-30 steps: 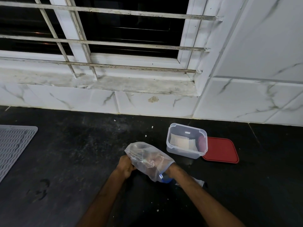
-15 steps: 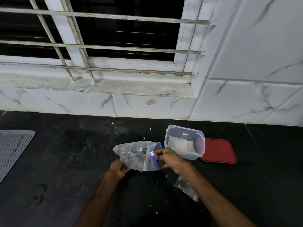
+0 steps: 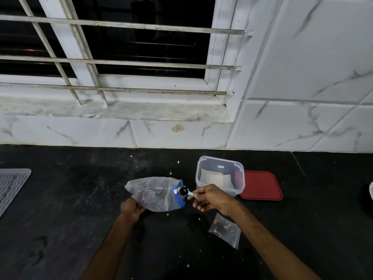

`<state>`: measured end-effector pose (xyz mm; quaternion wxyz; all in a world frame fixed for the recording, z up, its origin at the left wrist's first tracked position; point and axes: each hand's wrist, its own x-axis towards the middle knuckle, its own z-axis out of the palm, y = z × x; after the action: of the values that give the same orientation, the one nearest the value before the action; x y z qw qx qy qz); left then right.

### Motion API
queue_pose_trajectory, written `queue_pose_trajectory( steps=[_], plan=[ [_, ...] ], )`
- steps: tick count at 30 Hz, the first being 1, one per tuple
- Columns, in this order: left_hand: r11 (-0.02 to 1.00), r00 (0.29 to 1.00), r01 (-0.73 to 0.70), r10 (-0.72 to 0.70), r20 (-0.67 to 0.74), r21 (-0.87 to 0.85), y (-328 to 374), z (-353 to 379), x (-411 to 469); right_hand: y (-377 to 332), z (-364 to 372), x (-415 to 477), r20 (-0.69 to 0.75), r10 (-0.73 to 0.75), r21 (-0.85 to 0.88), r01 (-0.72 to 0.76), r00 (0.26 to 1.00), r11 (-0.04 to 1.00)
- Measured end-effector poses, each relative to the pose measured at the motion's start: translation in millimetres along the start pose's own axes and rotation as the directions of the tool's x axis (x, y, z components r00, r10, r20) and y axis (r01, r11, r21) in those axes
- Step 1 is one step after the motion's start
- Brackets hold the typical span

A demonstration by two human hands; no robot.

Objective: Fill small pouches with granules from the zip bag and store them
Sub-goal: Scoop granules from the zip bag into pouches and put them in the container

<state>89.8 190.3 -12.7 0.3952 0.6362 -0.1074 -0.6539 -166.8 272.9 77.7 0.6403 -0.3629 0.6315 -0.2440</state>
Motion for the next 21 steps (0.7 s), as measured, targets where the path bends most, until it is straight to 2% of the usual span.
queue_pose_trajectory(
  steps=[6,9,11,13,15,17,21],
  plan=[
    [0.989,0.993,-0.040,0.055,-0.104,0.143,18,-17,0,9,-1,2,-0.001,0.017,0.010,-0.017,1.000,1.000],
    [0.975,0.958,-0.144,0.180,-0.223,0.169,26,-22,3,11,-1,1,0.004,0.019,0.012,-0.019,1.000,1.000],
    [0.929,0.868,-0.264,0.346,-0.356,0.259,33,-24,-6,13,-2,-1,0.005,0.018,0.022,-0.018,1.000,1.000],
    [0.834,0.741,-0.424,0.543,-0.394,0.353,41,-21,-26,16,-5,-3,0.002,0.007,0.044,-0.007,1.000,0.999],
    [0.697,0.638,-0.606,0.713,-0.290,0.383,40,-11,-49,22,-10,-8,-0.003,-0.006,0.071,0.006,1.000,0.997],
    [0.584,0.593,-0.717,0.798,-0.106,0.382,26,7,-76,30,-17,-13,-0.011,-0.007,0.099,0.009,1.000,0.995],
    [0.392,0.537,-0.805,0.802,0.263,0.446,-34,60,-131,52,-41,-33,-0.048,0.010,0.134,-0.003,0.999,0.991]
  ],
)
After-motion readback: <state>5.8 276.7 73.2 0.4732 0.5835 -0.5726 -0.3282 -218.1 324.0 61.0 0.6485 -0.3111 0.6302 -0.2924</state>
